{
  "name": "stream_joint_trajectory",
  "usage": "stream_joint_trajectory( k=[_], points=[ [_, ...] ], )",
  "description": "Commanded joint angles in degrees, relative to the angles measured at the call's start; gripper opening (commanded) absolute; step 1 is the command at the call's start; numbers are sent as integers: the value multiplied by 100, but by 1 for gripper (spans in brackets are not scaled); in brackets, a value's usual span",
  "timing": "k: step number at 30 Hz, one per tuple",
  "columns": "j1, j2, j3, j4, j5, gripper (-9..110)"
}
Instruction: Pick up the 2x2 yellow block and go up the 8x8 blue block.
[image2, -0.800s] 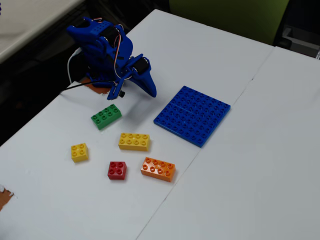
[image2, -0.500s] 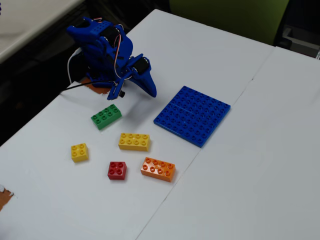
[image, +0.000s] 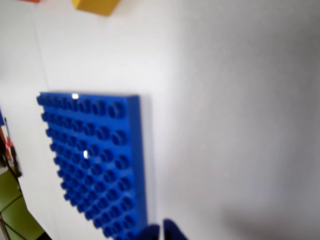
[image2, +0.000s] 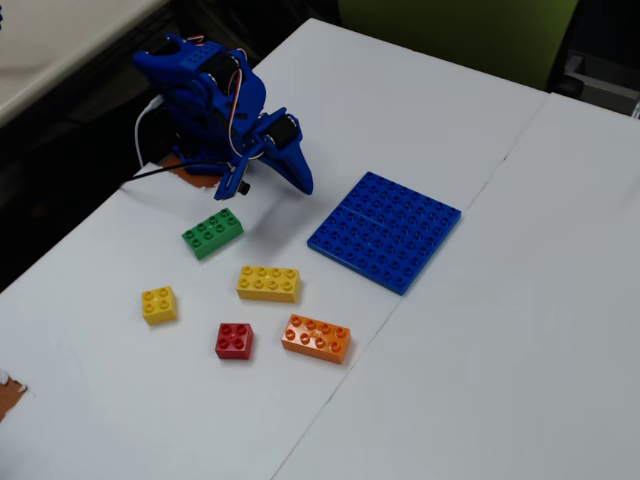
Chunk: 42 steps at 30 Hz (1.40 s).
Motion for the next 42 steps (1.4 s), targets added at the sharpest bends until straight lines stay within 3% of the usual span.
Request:
stream_joint_trajectory(
  k=[1,7,10,12,16,17,19,22,28,34,39,42],
  points=[
    [-70,237,26,-88,-35,0],
    [-105,237,26,-97,-132,1],
    [-141,246,35,-97,-176,13],
    [-141,246,35,-97,-176,1],
    [-123,246,35,-79,-255,0],
    [-158,246,35,-70,-756,0],
    [-167,255,176,-220,-2725,0],
    [-158,255,167,-299,-3814,0],
    [-167,255,-492,686,-7928,0],
    [9,-202,-1556,1380,-9185,0],
    [545,-2646,-4061,2742,-9721,1],
    [1028,-3990,-5133,2979,-9387,5]
  ],
)
